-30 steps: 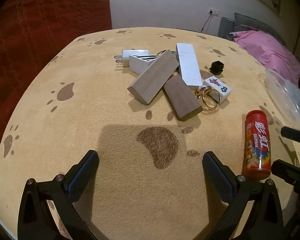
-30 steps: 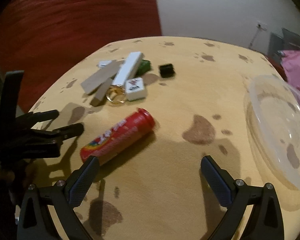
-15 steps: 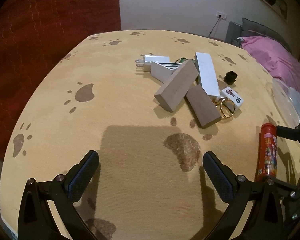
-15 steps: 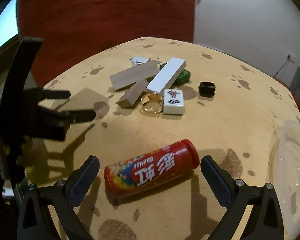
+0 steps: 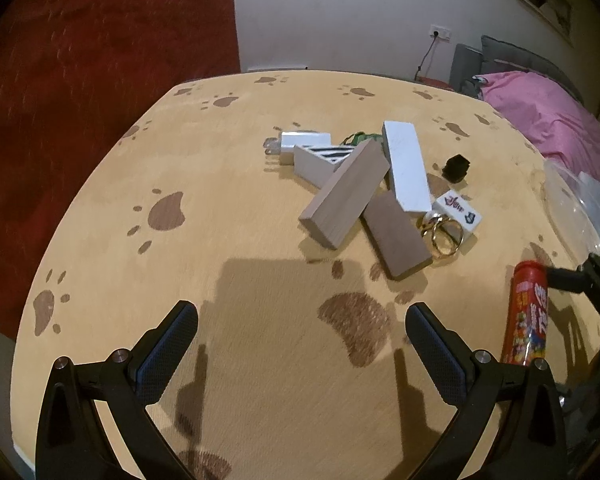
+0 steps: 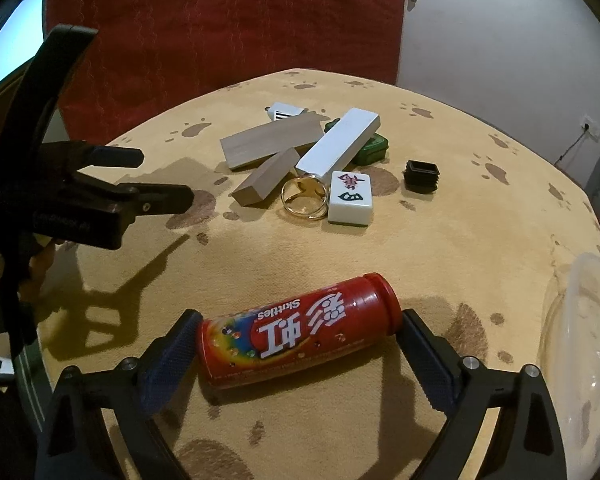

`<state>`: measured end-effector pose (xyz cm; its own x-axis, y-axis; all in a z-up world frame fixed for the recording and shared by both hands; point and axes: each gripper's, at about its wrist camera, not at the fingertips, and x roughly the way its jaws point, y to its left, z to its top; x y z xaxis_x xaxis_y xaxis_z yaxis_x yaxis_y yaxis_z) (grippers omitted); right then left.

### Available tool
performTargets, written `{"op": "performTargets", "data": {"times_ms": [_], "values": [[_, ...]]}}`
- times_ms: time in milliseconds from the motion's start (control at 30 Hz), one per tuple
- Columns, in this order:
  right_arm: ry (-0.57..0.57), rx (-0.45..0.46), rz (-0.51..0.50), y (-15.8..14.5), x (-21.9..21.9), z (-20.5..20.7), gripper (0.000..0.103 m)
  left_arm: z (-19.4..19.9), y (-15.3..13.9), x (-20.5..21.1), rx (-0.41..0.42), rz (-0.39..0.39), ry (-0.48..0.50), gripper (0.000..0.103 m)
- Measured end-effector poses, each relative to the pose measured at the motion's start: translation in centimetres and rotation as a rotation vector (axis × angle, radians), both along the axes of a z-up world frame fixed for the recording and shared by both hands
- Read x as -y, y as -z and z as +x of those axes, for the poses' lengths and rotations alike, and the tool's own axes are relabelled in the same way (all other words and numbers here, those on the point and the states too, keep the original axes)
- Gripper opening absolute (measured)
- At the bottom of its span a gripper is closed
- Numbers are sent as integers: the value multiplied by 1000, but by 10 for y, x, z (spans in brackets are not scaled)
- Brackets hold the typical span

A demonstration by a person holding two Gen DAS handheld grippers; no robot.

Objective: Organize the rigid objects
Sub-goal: 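Grasp the red Skittles tube with the right tool, then lift the Skittles tube with the right tool while the left tool grasps the dark wooden block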

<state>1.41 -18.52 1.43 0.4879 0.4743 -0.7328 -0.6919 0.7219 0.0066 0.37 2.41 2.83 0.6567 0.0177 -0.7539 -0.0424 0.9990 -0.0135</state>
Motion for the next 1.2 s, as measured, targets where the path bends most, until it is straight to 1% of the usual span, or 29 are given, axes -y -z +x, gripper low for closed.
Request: {"op": "performTargets", "data": {"times_ms": [167, 400, 533, 667, 767, 833, 933, 967, 1000, 1067, 1133, 1200], "values": [[45, 17, 71, -12, 13, -5, 98, 12, -8, 7, 14, 19, 3, 103], [122, 24, 138, -20, 35, -11, 98, 37, -14, 8, 24, -2, -17, 103], [160, 24, 168, -23, 45, -9, 98, 43, -12, 11, 20, -19, -15, 103], [177, 25, 187, -24, 52, -10, 98, 43, -7, 22, 14, -27, 11, 102], [188, 20, 200, -24, 56, -10, 98, 45, -1, 28, -6, -45, 27, 92], [198, 17, 206, -23, 59, -9, 98, 48, 1, 30, -13, -71, 30, 83], [207, 15, 214, -20, 65, -10, 98, 55, 6, 29, -35, -117, 26, 71], [212, 13, 216, -20, 66, -9, 98, 58, 8, 28, -40, -141, 22, 70], [220, 12, 220, -20, 68, -9, 98, 58, 8, 28, -40, -147, 20, 68], [231, 11, 228, -19, 71, -8, 98, 59, 8, 29, -35, -149, 21, 65], [246, 12, 238, -19, 75, -8, 98, 60, 9, 29, -36, -161, 30, 59], [263, 10, 252, -19, 78, -6, 98, 60, 9, 29, -34, -163, 37, 57]]}}
